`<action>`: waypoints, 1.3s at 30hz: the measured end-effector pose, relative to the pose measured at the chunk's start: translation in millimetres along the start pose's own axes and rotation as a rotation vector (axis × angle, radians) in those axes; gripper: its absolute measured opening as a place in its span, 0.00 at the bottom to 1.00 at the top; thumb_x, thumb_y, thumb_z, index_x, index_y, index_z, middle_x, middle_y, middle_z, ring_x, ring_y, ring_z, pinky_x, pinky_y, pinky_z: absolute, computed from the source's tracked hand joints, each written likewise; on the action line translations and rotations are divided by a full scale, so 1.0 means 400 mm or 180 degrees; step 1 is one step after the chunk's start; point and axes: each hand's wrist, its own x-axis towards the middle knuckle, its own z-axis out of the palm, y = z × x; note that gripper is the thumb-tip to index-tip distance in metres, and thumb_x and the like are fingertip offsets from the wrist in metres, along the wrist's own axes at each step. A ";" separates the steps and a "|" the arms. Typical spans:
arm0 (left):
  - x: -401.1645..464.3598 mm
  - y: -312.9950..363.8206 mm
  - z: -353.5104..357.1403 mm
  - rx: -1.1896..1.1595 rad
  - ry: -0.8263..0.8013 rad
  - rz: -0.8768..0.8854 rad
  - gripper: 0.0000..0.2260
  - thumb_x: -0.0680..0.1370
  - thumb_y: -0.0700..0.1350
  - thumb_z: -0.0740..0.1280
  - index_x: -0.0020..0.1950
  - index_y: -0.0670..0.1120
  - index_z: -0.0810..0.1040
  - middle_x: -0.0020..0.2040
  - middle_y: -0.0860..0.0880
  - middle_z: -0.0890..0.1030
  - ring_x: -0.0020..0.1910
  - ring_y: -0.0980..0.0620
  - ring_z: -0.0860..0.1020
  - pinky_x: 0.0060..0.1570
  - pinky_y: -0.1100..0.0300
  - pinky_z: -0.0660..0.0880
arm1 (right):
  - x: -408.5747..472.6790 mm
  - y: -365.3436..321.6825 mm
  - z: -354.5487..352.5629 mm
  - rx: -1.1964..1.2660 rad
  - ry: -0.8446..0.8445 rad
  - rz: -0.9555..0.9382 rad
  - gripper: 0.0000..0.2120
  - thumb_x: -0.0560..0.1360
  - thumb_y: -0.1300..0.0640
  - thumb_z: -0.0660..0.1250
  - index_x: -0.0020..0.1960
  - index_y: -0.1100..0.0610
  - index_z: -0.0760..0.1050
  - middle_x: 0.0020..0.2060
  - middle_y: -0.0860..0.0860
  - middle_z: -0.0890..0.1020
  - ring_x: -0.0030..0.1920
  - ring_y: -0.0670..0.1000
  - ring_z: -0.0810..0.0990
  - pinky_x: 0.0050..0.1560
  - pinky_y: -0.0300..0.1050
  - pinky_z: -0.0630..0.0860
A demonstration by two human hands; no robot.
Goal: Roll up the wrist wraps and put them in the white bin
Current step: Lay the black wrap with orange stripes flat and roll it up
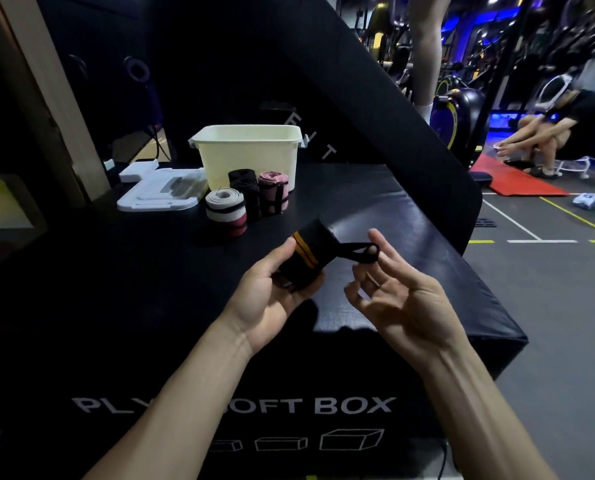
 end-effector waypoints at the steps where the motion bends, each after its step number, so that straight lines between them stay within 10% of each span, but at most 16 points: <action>1: 0.000 -0.002 0.002 -0.0036 -0.0009 -0.0009 0.24 0.77 0.50 0.70 0.67 0.36 0.79 0.66 0.35 0.80 0.55 0.43 0.81 0.54 0.54 0.83 | -0.001 0.001 0.003 0.0025 -0.0082 0.0045 0.19 0.77 0.62 0.63 0.66 0.56 0.78 0.43 0.50 0.82 0.43 0.48 0.80 0.50 0.48 0.74; 7: -0.005 -0.004 0.008 -0.0164 -0.0050 -0.0062 0.23 0.79 0.49 0.68 0.68 0.36 0.78 0.59 0.37 0.81 0.49 0.44 0.82 0.50 0.53 0.83 | 0.006 0.014 -0.005 -0.1458 -0.0015 -0.0118 0.21 0.72 0.56 0.74 0.64 0.59 0.79 0.41 0.50 0.79 0.44 0.48 0.77 0.45 0.45 0.73; 11: -0.010 -0.009 0.008 -0.0123 -0.0134 -0.0115 0.17 0.82 0.51 0.65 0.63 0.40 0.82 0.57 0.40 0.82 0.49 0.46 0.81 0.50 0.53 0.80 | 0.002 0.005 -0.023 -0.2423 -0.0080 -0.0392 0.05 0.77 0.56 0.72 0.49 0.57 0.80 0.39 0.50 0.78 0.43 0.48 0.74 0.43 0.42 0.71; 18: -0.019 -0.024 0.036 0.0179 -0.0390 0.0037 0.21 0.85 0.56 0.57 0.58 0.41 0.82 0.44 0.45 0.81 0.36 0.52 0.75 0.34 0.62 0.75 | -0.003 0.009 -0.008 -0.0737 -0.0955 -0.0144 0.04 0.78 0.56 0.65 0.51 0.56 0.75 0.43 0.50 0.76 0.36 0.45 0.67 0.38 0.40 0.60; 32: -0.012 -0.015 0.025 0.0746 -0.1202 -0.0616 0.17 0.82 0.56 0.56 0.42 0.47 0.76 0.35 0.46 0.70 0.24 0.56 0.54 0.20 0.65 0.50 | 0.033 0.013 -0.027 -0.1584 -0.0589 -0.0875 0.14 0.72 0.43 0.76 0.47 0.51 0.75 0.39 0.53 0.69 0.35 0.47 0.64 0.37 0.41 0.64; 39: -0.025 0.014 0.010 0.1646 -0.1278 -0.1083 0.12 0.76 0.56 0.65 0.39 0.49 0.75 0.33 0.45 0.71 0.20 0.59 0.60 0.24 0.64 0.48 | 0.023 -0.008 -0.024 -0.2125 -0.0665 -0.0919 0.09 0.76 0.50 0.73 0.47 0.55 0.77 0.39 0.56 0.73 0.39 0.55 0.67 0.41 0.44 0.65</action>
